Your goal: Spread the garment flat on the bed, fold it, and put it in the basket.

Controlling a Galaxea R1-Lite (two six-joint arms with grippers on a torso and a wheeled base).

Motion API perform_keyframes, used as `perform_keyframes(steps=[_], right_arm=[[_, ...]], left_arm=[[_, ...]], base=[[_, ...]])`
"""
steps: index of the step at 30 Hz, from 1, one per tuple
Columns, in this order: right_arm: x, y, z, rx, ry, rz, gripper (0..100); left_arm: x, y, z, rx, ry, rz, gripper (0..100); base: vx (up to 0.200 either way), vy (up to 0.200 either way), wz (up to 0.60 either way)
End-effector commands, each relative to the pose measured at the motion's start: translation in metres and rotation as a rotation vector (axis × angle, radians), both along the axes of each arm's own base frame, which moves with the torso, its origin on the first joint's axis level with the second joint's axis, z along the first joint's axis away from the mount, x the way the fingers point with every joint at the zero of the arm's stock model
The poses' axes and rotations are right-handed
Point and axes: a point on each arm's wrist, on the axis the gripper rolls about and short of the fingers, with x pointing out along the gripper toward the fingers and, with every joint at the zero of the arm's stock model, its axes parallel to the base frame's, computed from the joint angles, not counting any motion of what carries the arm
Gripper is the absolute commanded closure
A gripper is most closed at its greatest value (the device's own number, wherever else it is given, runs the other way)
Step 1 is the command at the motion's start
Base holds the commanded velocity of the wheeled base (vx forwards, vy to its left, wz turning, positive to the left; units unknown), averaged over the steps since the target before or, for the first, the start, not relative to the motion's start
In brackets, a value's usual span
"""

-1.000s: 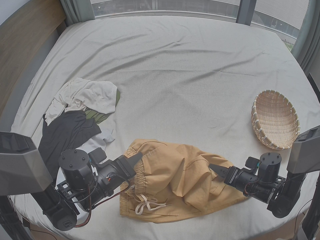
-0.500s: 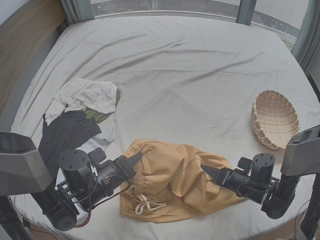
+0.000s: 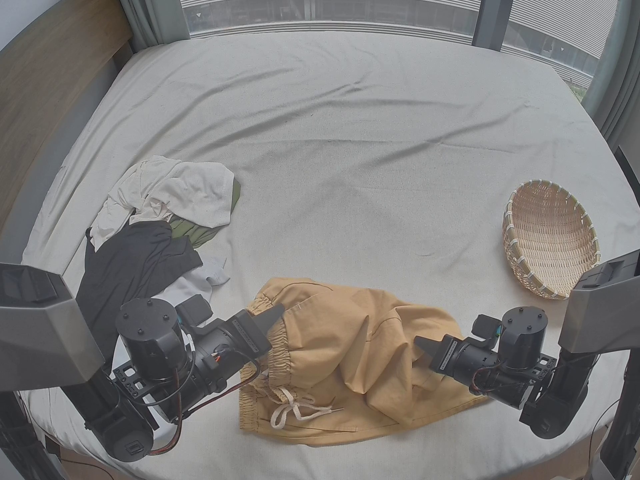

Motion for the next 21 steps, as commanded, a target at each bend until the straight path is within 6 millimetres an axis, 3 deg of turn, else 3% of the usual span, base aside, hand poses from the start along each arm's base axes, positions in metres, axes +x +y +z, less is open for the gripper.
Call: perform_keyframes(steps=[1, 3, 8, 14, 21], right_arm=[[-0.002, -0.004, 0.012, 0.019, -0.031, -0.011, 100], [-0.005, -0.012, 0.032, 0.059, -0.087, -0.03, 100], [0.001, -0.033, 0.046, 0.095, -0.129, -0.102, 100], [0.006, -0.044, 0.046, 0.128, -0.108, -0.102, 100], [0.004, -0.042, 0.035, 0.124, -0.053, -0.058, 100]], left_arm=[[0.0, 0.0, 0.0, 0.0, 0.0, 0.004, 100], [0.0, 0.0, -0.001, 0.001, 0.001, 0.004, 100], [0.001, 0.0, -0.001, 0.004, 0.003, 0.017, 100], [0.001, 0.001, -0.002, 0.006, 0.005, 0.02, 100], [0.002, 0.0, -0.006, 0.015, 0.015, 0.021, 100]], base=[[0.0, 0.0, 0.0], [0.0, 0.0, 0.0], [0.0, 0.0, 0.0], [0.0, 0.0, 0.0], [0.0, 0.0, 0.0]])
